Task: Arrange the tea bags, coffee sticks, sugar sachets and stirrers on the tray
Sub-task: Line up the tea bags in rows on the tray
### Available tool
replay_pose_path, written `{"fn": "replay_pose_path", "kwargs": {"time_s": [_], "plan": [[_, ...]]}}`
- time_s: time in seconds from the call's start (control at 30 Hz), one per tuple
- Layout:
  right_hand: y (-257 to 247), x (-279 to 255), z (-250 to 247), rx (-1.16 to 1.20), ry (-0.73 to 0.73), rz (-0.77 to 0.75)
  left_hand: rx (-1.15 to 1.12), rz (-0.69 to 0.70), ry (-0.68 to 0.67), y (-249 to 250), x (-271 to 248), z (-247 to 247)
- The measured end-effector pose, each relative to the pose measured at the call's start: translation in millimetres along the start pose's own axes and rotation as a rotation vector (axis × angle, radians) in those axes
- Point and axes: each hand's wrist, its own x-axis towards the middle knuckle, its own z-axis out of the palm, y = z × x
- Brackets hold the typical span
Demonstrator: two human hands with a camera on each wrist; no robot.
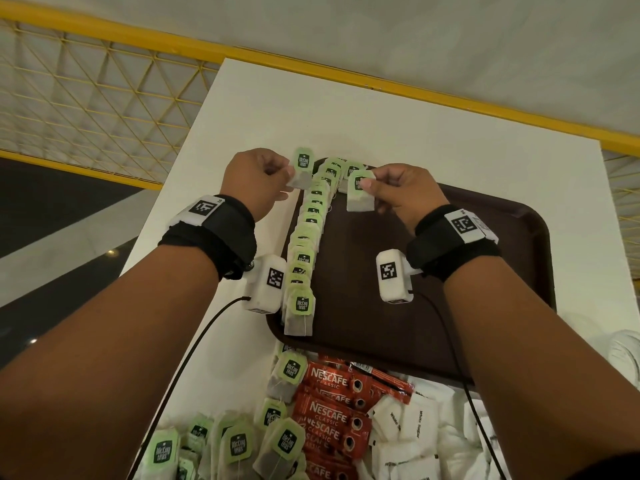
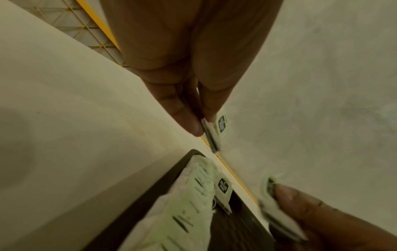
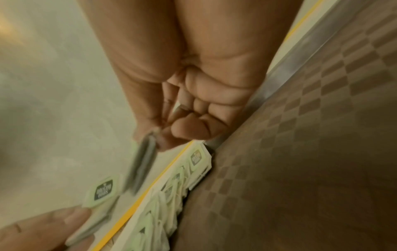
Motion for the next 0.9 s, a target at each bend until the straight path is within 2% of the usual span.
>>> {"fn": "replay_pose_path", "kwargs": {"time_s": [0.17, 0.53, 0.63, 0.73, 0.8, 0.9], "plan": [[9.8, 16.2, 10.0, -0.018, 0.064, 0.102, -0.045, -0.006, -0.048, 1.7, -2.5, 5.2], [15.0, 39.4, 25.3, -0.110, 0.201, 0.219, -0.054, -0.015, -0.096, -1.3, -5.9, 5.6], [12.4, 39.5, 25.1, -0.218, 0.206, 0.220, -0.048, -0.024, -0.110, -1.9, -8.1, 6.7], [8.2, 34.4, 23.8, -0.276, 0.261, 0.150, -0.048, -0.029, -0.122, -1.4, -10.4, 9.3], [2.0, 26.9, 23.6, -0.213, 0.230, 0.084, -0.071, -0.035, -0.139, 0.1, -11.2, 11.7], [-7.5, 13.0, 27.1, -0.039, 0.047, 0.042, -0.098, -0.043, -0.154, 2.3, -11.0, 16.5]]}}
